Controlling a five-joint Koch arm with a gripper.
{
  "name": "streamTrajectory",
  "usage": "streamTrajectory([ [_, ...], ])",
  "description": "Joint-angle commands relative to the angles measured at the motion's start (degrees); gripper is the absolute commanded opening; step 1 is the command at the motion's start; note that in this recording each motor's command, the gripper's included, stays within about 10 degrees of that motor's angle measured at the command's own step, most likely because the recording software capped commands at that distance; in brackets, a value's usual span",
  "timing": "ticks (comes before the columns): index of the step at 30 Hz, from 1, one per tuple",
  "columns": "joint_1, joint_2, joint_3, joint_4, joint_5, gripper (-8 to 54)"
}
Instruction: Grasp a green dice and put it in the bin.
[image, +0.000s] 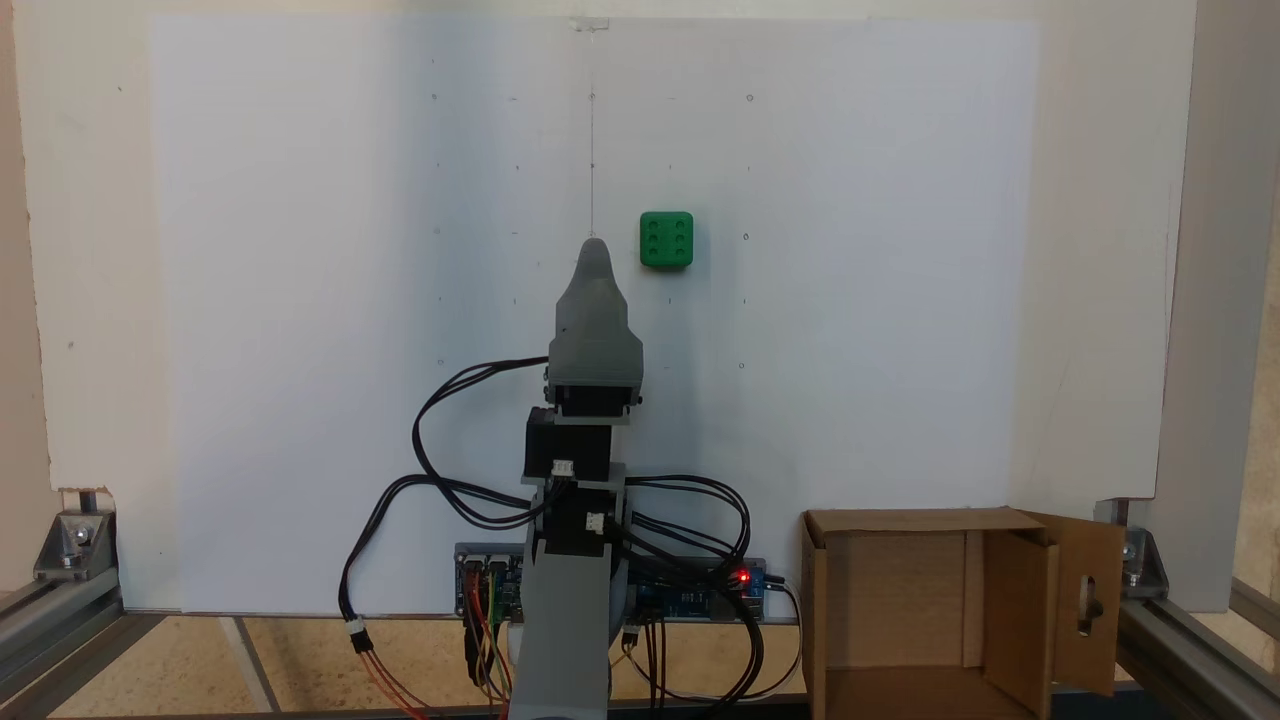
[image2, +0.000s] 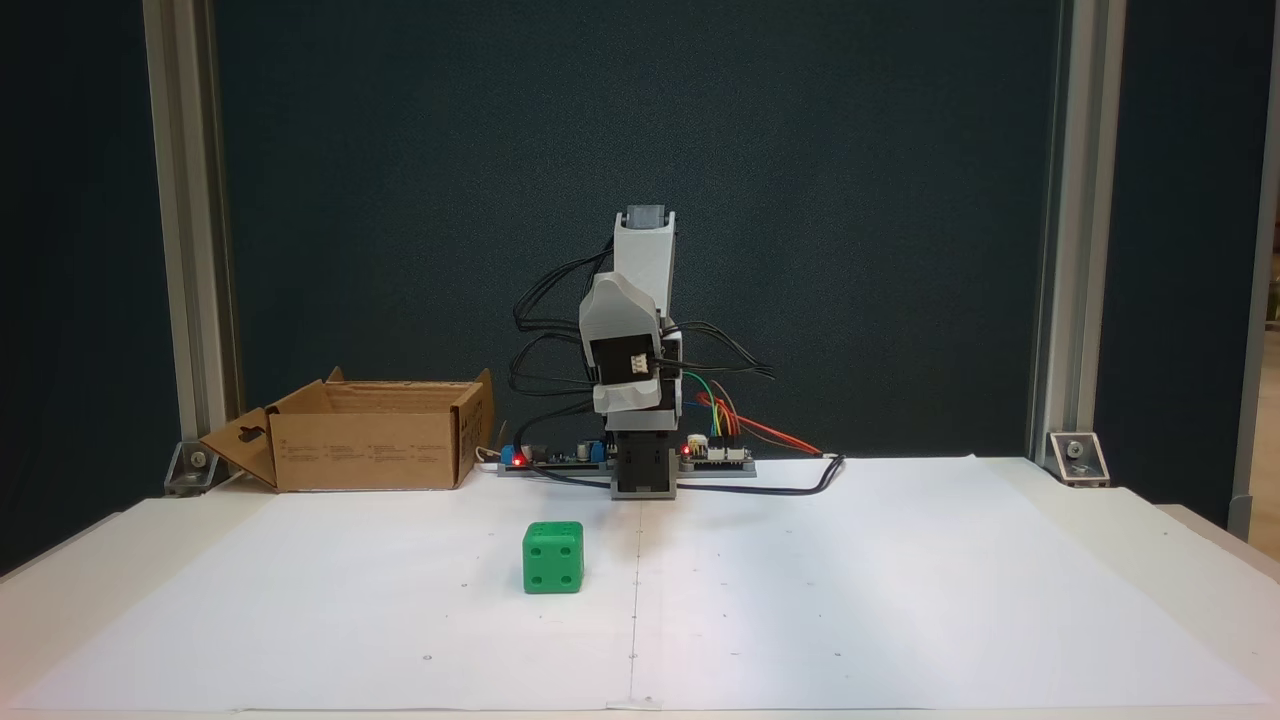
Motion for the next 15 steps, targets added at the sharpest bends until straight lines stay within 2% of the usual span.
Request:
streamTrajectory([
  [1, 0.0, 6.42, 2.72, -0.53, -1.23, 43.8],
  [15, -1.05, 6.5, 2.72, -0.62, -1.23, 43.8],
])
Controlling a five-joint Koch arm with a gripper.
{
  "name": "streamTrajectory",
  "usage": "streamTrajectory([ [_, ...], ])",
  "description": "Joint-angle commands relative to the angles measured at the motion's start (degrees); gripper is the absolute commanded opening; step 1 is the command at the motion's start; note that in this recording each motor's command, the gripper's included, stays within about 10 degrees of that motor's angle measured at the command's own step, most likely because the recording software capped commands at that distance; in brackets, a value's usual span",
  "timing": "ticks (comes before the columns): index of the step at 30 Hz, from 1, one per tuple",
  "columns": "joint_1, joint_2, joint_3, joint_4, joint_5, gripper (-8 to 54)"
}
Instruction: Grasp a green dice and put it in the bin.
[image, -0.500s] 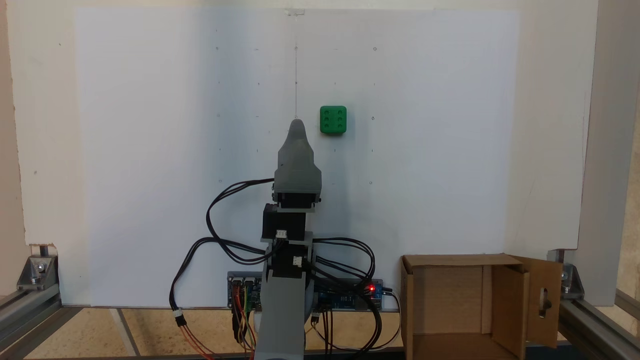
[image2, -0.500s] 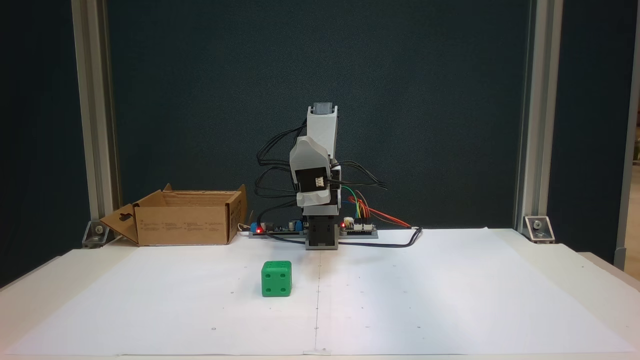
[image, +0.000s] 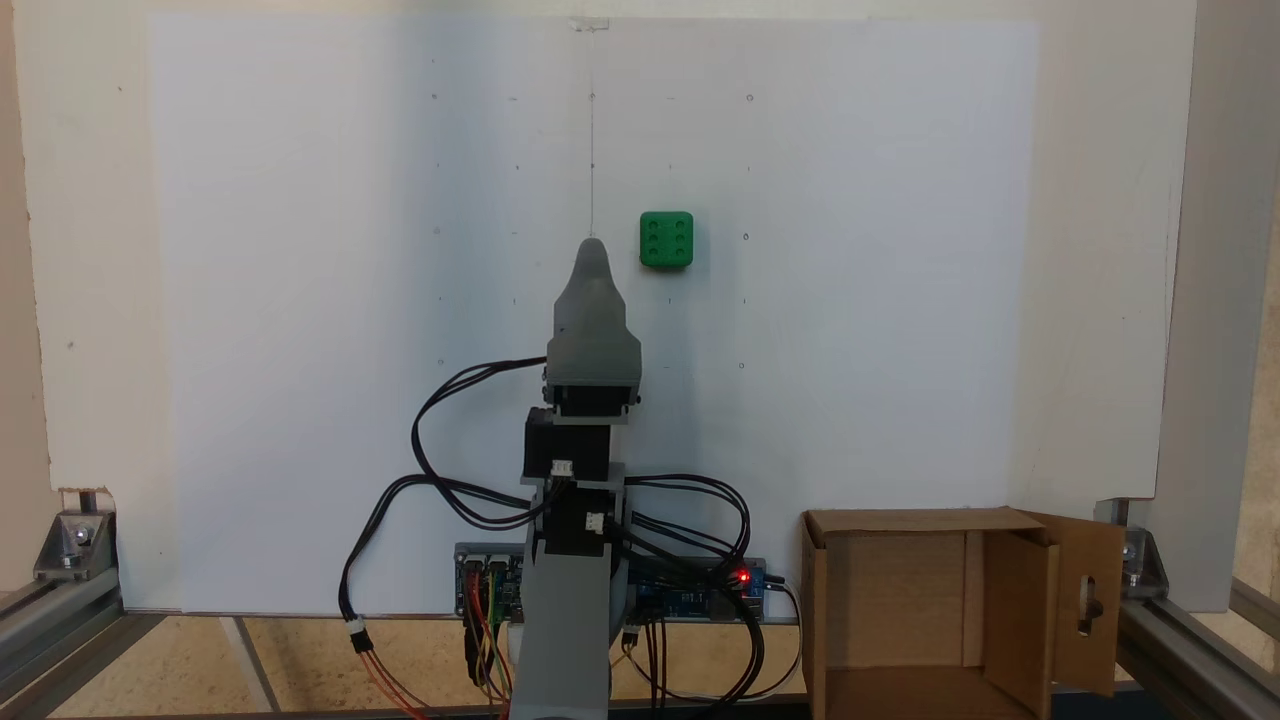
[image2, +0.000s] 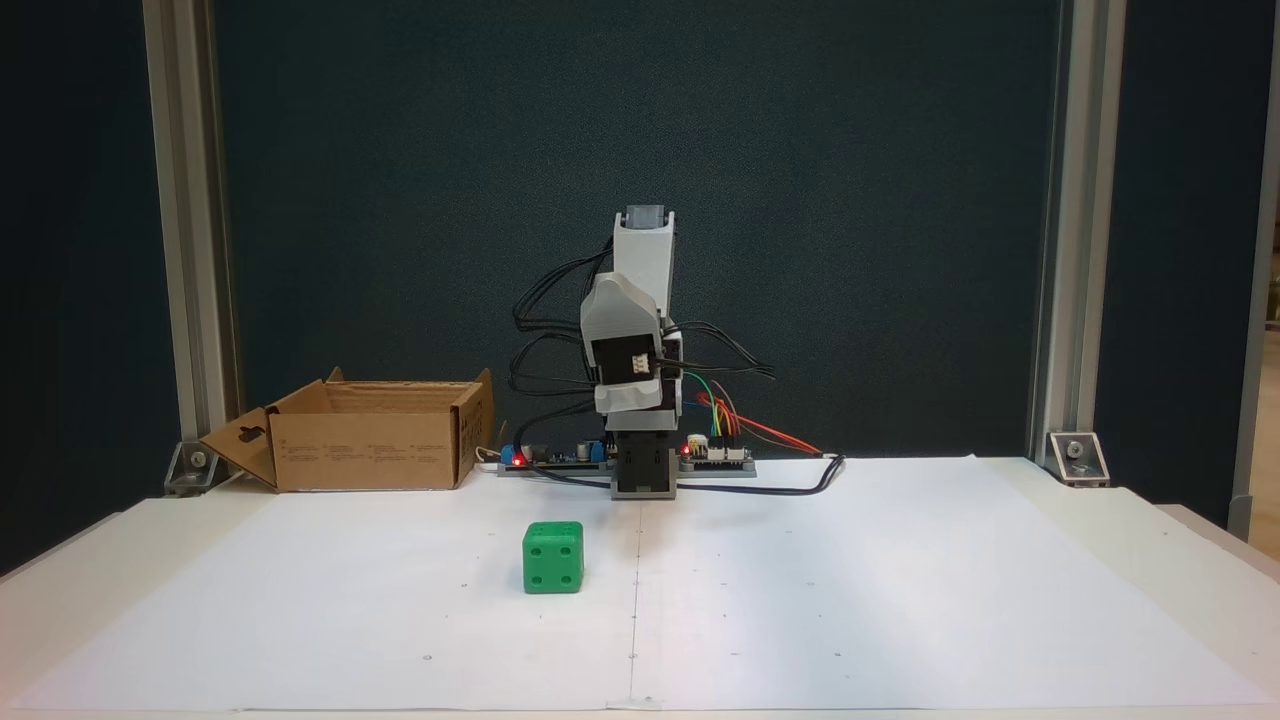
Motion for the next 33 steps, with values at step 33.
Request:
streamTrajectory([
  [33, 0.09, 6.33, -51.42, 105.27, -1.76, 43.1],
])
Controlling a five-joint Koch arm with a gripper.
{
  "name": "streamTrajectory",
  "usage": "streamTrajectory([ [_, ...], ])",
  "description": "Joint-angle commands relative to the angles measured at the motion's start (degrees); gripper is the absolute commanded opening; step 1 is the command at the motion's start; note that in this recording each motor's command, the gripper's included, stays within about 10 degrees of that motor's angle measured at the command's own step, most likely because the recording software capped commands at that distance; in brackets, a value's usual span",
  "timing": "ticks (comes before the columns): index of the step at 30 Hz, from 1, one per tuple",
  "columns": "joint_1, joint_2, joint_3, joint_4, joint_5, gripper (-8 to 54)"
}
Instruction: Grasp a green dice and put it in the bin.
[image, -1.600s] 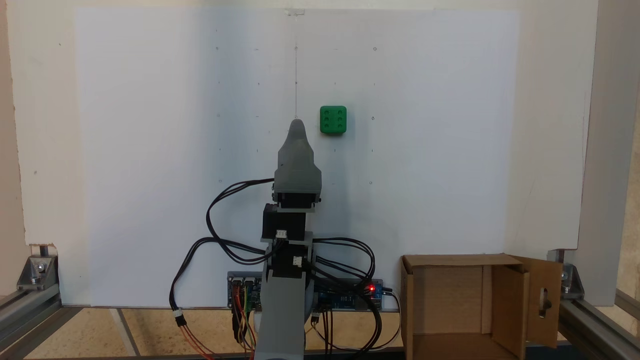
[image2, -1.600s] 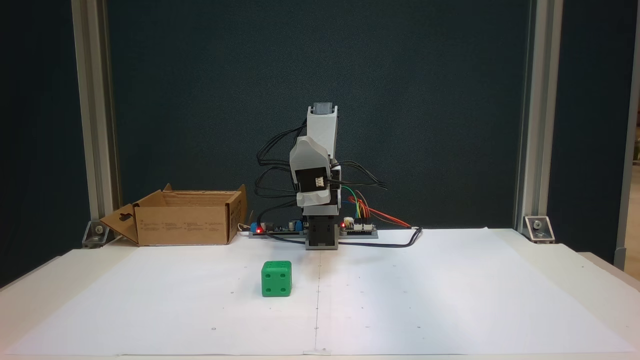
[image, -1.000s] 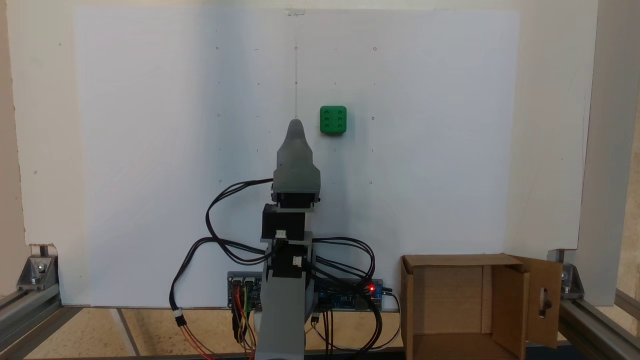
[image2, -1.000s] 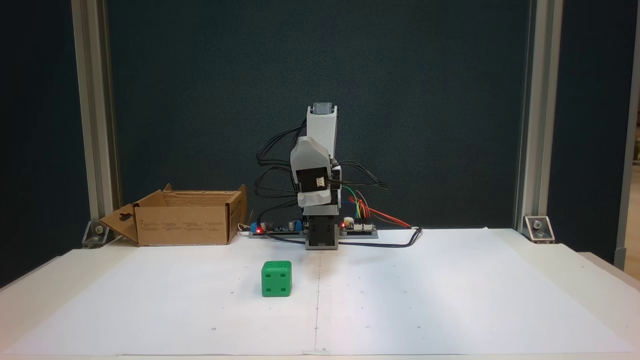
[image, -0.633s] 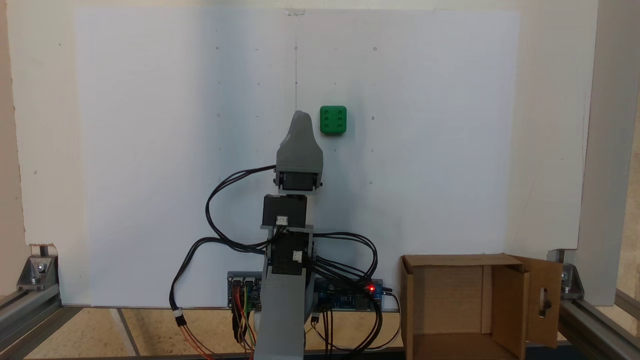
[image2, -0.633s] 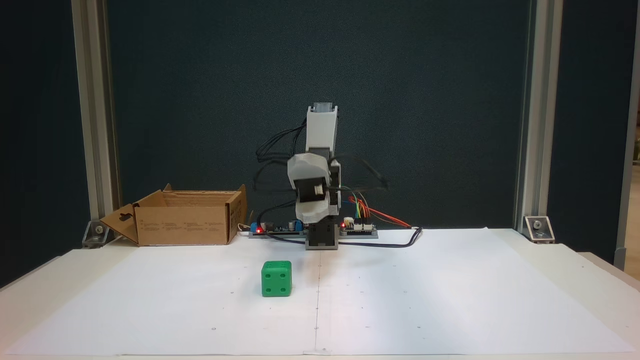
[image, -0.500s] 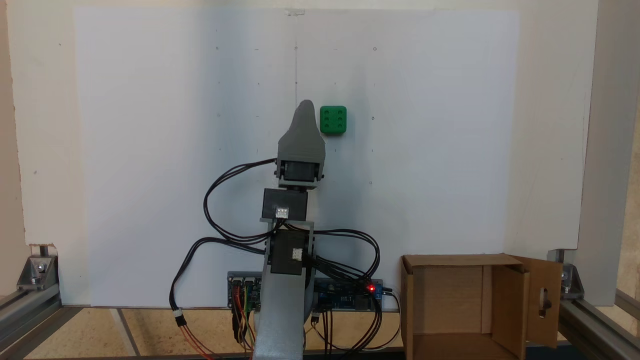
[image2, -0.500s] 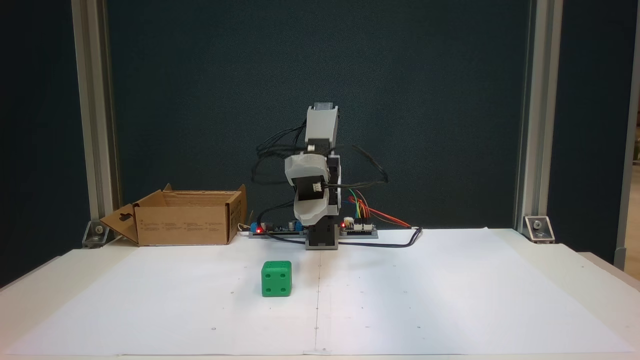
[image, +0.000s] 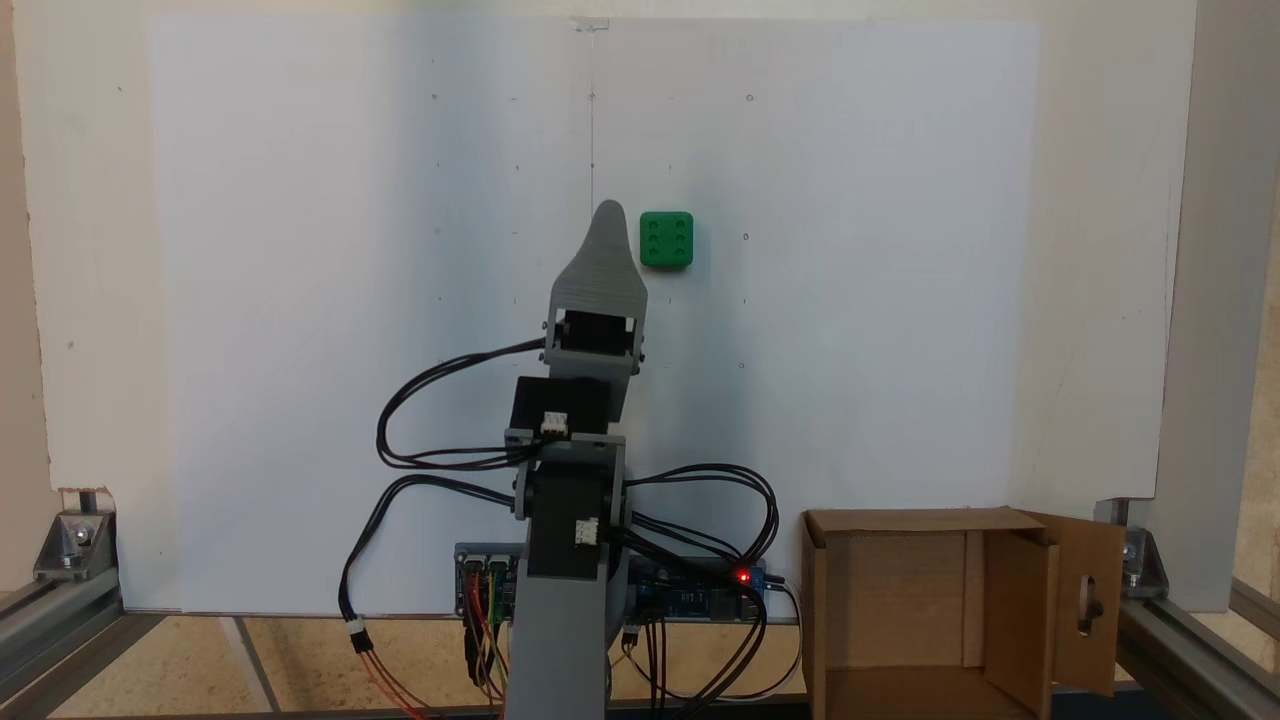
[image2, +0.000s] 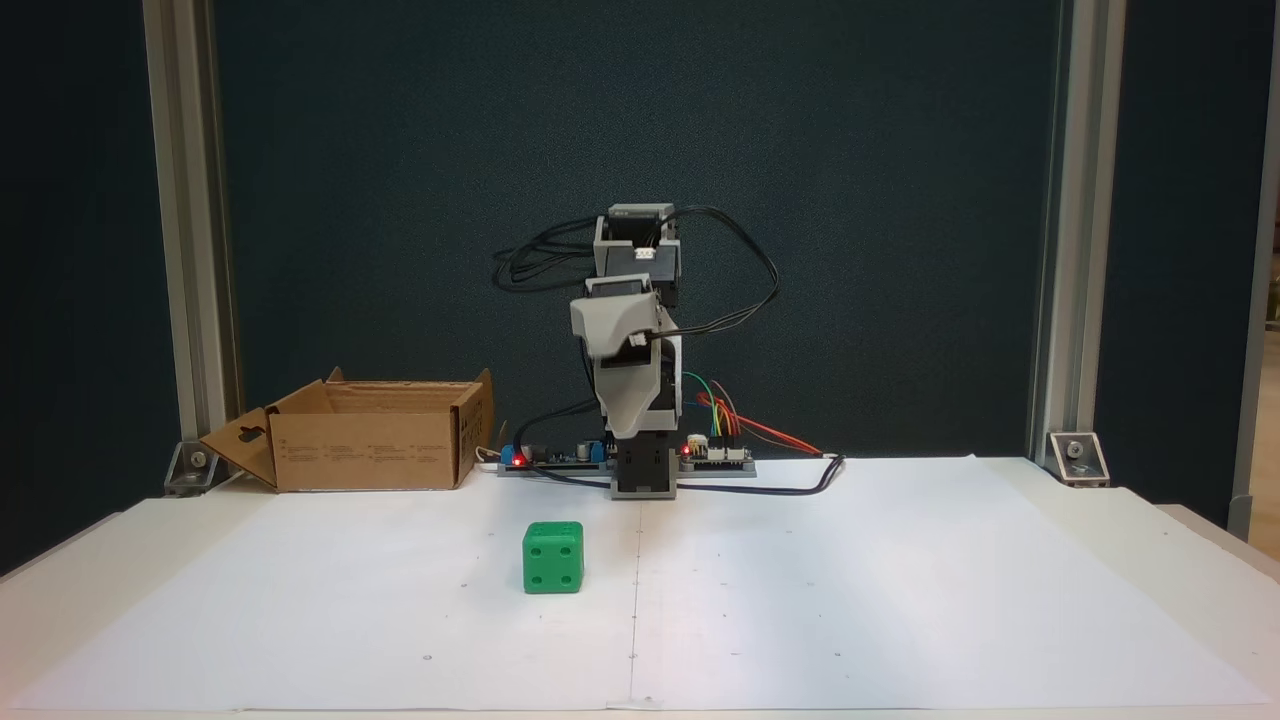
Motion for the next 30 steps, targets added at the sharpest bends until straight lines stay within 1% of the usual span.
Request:
streamTrajectory([
  [1, -0.09, 6.33, -4.57, 9.21, -1.58, 43.1],
  [5, 0.88, 5.45, -9.32, 23.97, -1.67, 43.1],
  [7, 1.41, 2.29, -12.39, 30.92, -1.67, 43.2],
  [11, 5.8, -6.77, -21.27, 41.66, -1.76, 43.3],
  [13, 8.44, -13.1, -27.42, 45.18, -1.93, 43.4],
  [17, 9.93, -21.09, -35.24, 49.13, -5.27, 43.5],
  [21, 9.93, -26.81, -39.55, 49.66, -9.4, 43.4],
  [27, 9.32, -30.94, -40.96, 49.66, -20.21, 43.4],
  [30, 9.23, -32.52, -41.48, 49.57, -22.32, 43.4],
])
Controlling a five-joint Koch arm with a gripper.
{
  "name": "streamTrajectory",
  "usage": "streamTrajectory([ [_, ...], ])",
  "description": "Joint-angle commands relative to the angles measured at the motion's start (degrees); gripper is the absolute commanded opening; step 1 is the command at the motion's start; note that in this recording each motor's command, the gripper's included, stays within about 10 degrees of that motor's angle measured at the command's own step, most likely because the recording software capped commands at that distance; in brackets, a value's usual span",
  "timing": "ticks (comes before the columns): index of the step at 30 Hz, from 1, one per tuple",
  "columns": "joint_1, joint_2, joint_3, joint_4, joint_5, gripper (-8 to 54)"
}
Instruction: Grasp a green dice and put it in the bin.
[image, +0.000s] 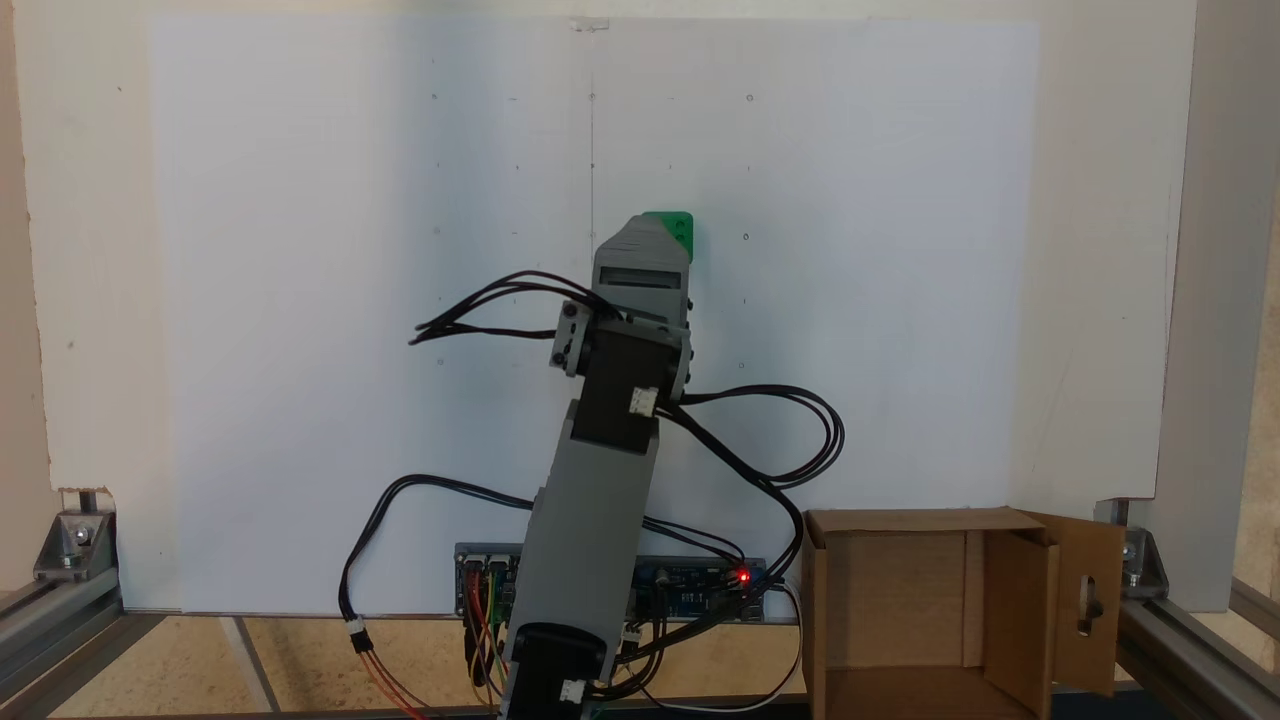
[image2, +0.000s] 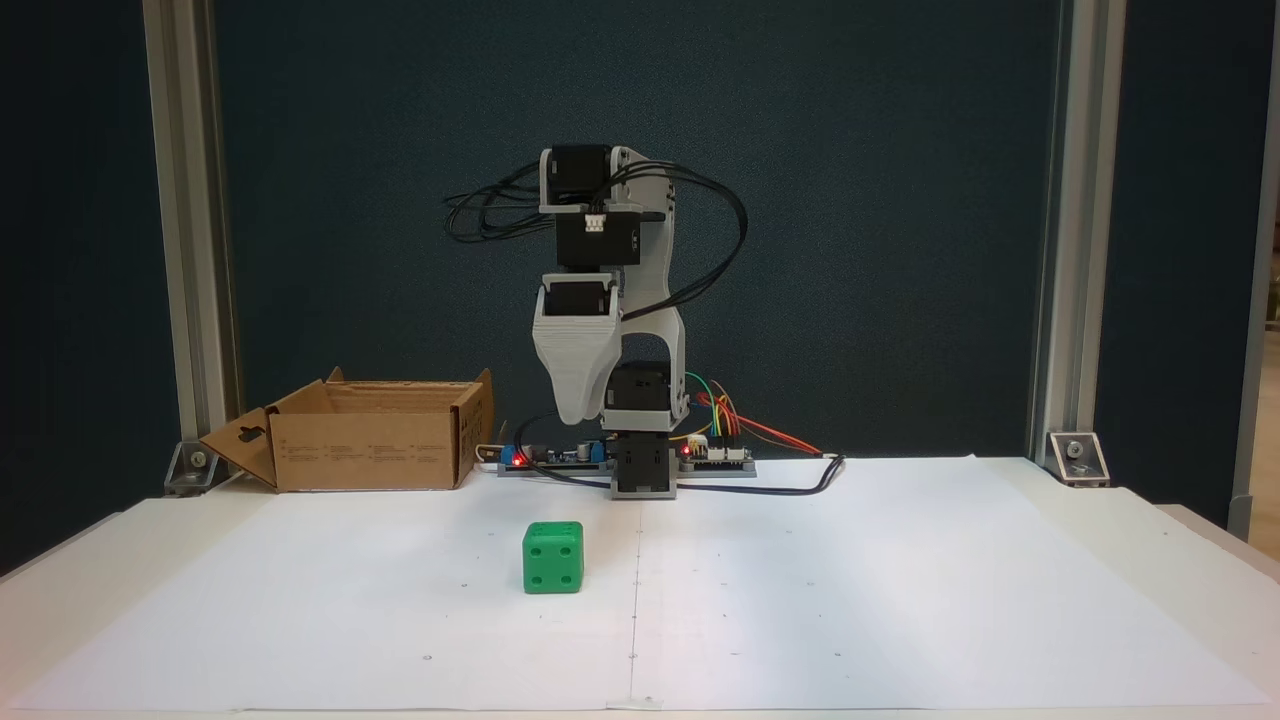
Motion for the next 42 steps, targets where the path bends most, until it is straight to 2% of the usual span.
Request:
streamTrajectory([
  [1, -0.62, -0.35, -4.22, 0.53, -3.96, 43.5],
  [21, 0.0, -7.29, -5.27, -5.71, -3.69, 43.6],
  [42, 1.05, -10.02, -0.79, -9.93, -3.34, 44.3],
])
